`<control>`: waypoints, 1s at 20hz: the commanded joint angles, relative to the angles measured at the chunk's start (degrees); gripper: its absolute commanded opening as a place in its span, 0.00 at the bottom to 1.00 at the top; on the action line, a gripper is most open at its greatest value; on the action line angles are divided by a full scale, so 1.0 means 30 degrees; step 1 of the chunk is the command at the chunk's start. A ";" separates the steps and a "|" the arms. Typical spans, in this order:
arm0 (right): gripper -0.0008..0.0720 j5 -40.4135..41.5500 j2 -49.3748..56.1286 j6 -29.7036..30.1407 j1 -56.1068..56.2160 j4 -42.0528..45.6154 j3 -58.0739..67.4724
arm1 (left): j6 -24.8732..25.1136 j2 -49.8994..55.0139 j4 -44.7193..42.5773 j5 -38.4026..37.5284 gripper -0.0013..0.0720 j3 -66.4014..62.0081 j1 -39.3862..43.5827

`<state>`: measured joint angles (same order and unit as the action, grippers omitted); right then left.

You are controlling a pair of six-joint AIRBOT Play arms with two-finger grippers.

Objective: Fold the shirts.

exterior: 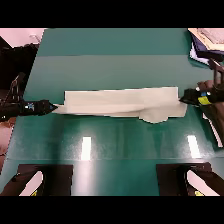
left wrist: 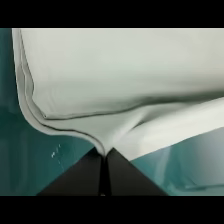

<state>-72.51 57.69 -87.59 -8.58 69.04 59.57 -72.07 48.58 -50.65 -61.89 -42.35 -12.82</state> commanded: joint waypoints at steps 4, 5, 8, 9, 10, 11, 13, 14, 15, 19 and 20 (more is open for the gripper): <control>0.03 0.1005 0.4692 -0.0656 0.1042 0.0044 0.3759 | 0.0022 0.0175 0.0095 0.3344 0.05 -0.0073 -0.0007; 0.03 0.0969 0.5129 -0.0678 0.1042 0.0044 0.4182 | 0.0022 0.0663 0.0117 0.3206 0.05 -0.0240 -0.0007; 0.03 0.1020 0.5960 -0.0809 0.1042 0.0036 0.4772 | 0.0022 0.3184 0.0182 0.3082 0.05 -0.1319 -0.0007; 0.03 0.1151 0.6142 -0.0809 0.1042 0.0036 0.4758 | 0.0029 0.4073 0.0415 0.2936 0.05 -0.1865 -0.0007; 0.03 0.1275 0.6368 -0.0809 0.1042 0.0029 0.4750 | 0.0029 0.5085 0.0685 0.2798 0.05 -0.2528 -0.0007; 0.03 0.1399 0.6579 -0.0801 0.1042 0.0029 0.4758 | 0.0022 0.6113 0.0787 0.2652 0.05 -0.3198 -0.0007; 0.03 0.1800 0.6929 -0.0801 0.1042 0.0015 0.4750 | 0.0022 0.7876 0.1005 0.2331 0.05 -0.4379 -0.0007; 0.03 0.2200 0.7089 -0.0801 0.1042 0.0000 0.4750 | 0.0029 0.8677 0.1399 0.2244 0.05 -0.4903 0.0000; 0.03 0.2725 0.7257 -0.0801 0.1042 -0.0036 0.4758 | 0.0036 0.9391 0.2011 0.2237 0.05 -0.5340 -0.0007; 0.70 0.3934 0.7941 -0.0772 0.0780 -0.1537 0.4765 | 0.0095 1.1431 0.3621 0.2266 0.89 -0.6965 -0.0007; 0.76 0.3898 0.8058 -0.0692 0.0379 -0.2441 0.4765 | 0.0015 1.1599 0.3891 0.2186 0.91 -0.7300 -0.0007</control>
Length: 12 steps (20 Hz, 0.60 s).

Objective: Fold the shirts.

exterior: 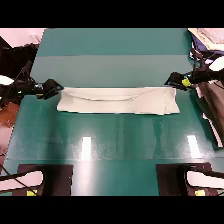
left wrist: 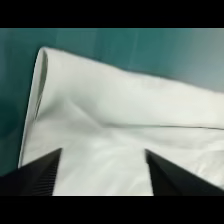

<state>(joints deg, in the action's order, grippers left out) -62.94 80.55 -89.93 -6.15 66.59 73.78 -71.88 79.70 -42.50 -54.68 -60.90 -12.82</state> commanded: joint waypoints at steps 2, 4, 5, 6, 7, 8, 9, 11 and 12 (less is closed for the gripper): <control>0.76 -0.0044 0.0488 0.1195 -0.1464 -0.3424 0.0029 | -0.0029 0.1224 0.1239 -0.0576 0.91 -0.1858 -0.0007; 0.76 -0.1960 0.0488 0.2535 -0.2812 -0.4612 0.0022 | 0.0000 0.1224 0.1224 -0.1916 0.91 -0.2652 -0.0007; 0.76 -0.3184 0.0488 0.3191 -0.3512 -0.4728 0.0022 | 0.0109 0.1224 0.1297 -0.2739 0.89 -0.2863 -0.0007; 0.77 -0.4153 0.0495 0.3818 -0.4116 -0.4692 0.0015 | 0.0117 0.1231 0.1319 -0.3366 0.62 -0.2907 0.0000; 0.84 -0.4896 0.0510 0.4401 -0.4772 -0.4692 0.0007 | 0.0270 0.1231 0.1290 -0.3803 0.22 -0.2907 0.0073; 0.84 -0.5326 0.0510 0.4809 -0.5384 -0.4692 0.0007 | 0.0954 0.1224 0.1319 -0.4211 0.06 -0.2907 0.0160; 0.84 -0.5705 0.0517 0.5136 -0.6033 -0.4699 0.0007 | 0.1122 0.1231 0.1239 -0.4677 0.05 -0.2907 0.0401; 0.84 -0.6535 0.0976 0.5450 -0.7023 -0.4707 0.0007 | 0.1122 0.1231 0.1093 -0.5129 0.05 -0.2892 0.1290; 0.84 -0.7031 0.1457 0.5595 -0.7388 -0.4721 0.0007 | 0.1122 0.1231 0.0809 -0.5064 0.05 -0.2892 0.1909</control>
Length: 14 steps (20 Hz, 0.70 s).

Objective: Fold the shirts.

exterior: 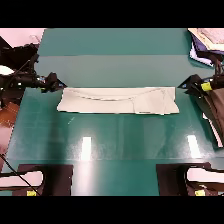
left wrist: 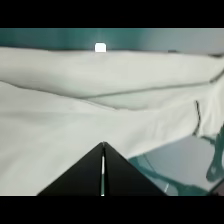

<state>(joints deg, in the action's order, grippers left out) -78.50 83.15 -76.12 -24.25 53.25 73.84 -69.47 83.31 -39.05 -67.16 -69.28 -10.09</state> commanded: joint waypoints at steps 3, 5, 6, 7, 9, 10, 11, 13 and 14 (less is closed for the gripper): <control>0.84 -0.2710 0.2477 0.1705 -0.1800 -0.0415 -0.0015 | 0.0291 0.0029 -0.1392 -0.0765 0.05 -0.0102 0.2994; 0.84 -0.2543 0.3621 0.2149 -0.1705 -0.0423 -0.0007 | 0.0117 0.0029 -0.1399 -0.0780 0.05 -0.0102 0.4095; 0.84 -0.2361 0.4138 0.2448 -0.1508 -0.0423 -0.0007 | 0.0073 0.0029 -0.1392 -0.0787 0.05 -0.0102 0.4583; 0.83 -0.2215 0.4575 0.2739 -0.1355 -0.0430 -0.0007 | -0.0182 0.0029 -0.1399 -0.0743 0.05 -0.0102 0.5085; 0.83 -0.1858 0.5326 0.3213 -0.0998 -0.0481 -0.0007 | -0.0415 0.0029 -0.1377 -0.0481 0.05 -0.0102 0.5865; 0.83 -0.1727 0.5646 0.3548 -0.0758 -0.0794 -0.0007 | -0.0554 0.0029 -0.1384 -0.0291 0.05 -0.0102 0.6149; 0.83 -0.1683 0.5996 0.3920 -0.0627 -0.1508 -0.0007 | -0.0984 0.0029 -0.1377 -0.0109 0.05 -0.0102 0.6346; 0.83 -0.1698 0.6674 0.4437 -0.0415 -0.3453 -0.0007 | -0.1836 0.0029 -0.1348 0.0335 0.05 -0.0102 0.6564; 0.83 -0.1676 0.6943 0.4510 -0.0291 -0.4044 -0.0007 | -0.1894 0.0029 -0.1282 0.0459 0.05 -0.0102 0.6572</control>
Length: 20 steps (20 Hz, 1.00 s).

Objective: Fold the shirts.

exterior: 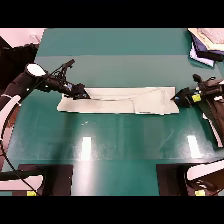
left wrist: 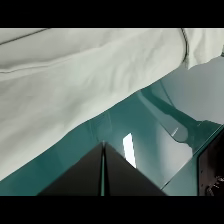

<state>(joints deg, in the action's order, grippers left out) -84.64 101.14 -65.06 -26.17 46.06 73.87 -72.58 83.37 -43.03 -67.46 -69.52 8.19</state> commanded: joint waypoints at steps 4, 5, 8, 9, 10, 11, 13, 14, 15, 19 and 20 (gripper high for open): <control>0.74 0.0729 0.1173 0.1443 0.1384 -0.1953 0.0000 | -0.0896 0.0007 0.0058 0.0685 0.05 -0.0022 0.0474; 0.62 0.0874 0.1173 0.1639 0.1574 -0.1945 -0.0007 | -0.0976 0.0007 0.0051 0.0714 0.05 -0.0022 0.0474; 0.34 0.1173 0.1173 0.2120 0.1902 -0.1967 0.0000 | -0.1348 0.0007 0.0051 0.0707 0.05 -0.0022 0.0474; 0.21 0.1100 0.1173 0.2397 0.1902 -0.2011 0.0000 | -0.1355 0.0007 0.0051 0.0692 0.05 -0.0022 0.0474; 0.09 0.0969 0.1166 0.2608 0.1902 -0.2018 0.0000 | -0.1399 0.0007 0.0036 0.0685 0.05 -0.0022 0.0517; 0.03 0.0765 0.1129 0.2936 0.1902 -0.2025 0.0000 | -0.1552 0.0007 -0.0007 0.0743 0.05 -0.0022 0.0648; 0.03 0.0532 0.0780 0.3359 0.1902 -0.2025 0.0000 | -0.1843 0.0036 -0.0109 0.1443 0.05 -0.0022 0.1348; 0.03 0.0532 0.0423 0.3351 0.1902 -0.2033 0.0000 | -0.1851 0.0058 -0.0146 0.2025 0.05 -0.0029 0.1887; 0.03 0.0495 -0.0007 0.3344 0.1902 -0.2040 0.0000 | -0.1858 0.0066 -0.0197 0.2696 0.05 -0.0029 0.2404; 0.03 0.0168 -0.2492 0.2994 0.1909 -0.4488 0.0007 | -0.1902 0.0765 -0.0240 0.4466 0.05 -0.0597 0.4080; 0.03 0.0131 -0.3228 0.2645 0.1931 -0.5537 0.0000 | -0.1894 0.1319 -0.0240 0.4401 0.05 -0.1049 0.4401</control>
<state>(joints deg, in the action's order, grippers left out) -83.55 96.25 -55.83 -20.49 36.40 73.80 -78.13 85.10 -43.51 -56.95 -70.85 18.44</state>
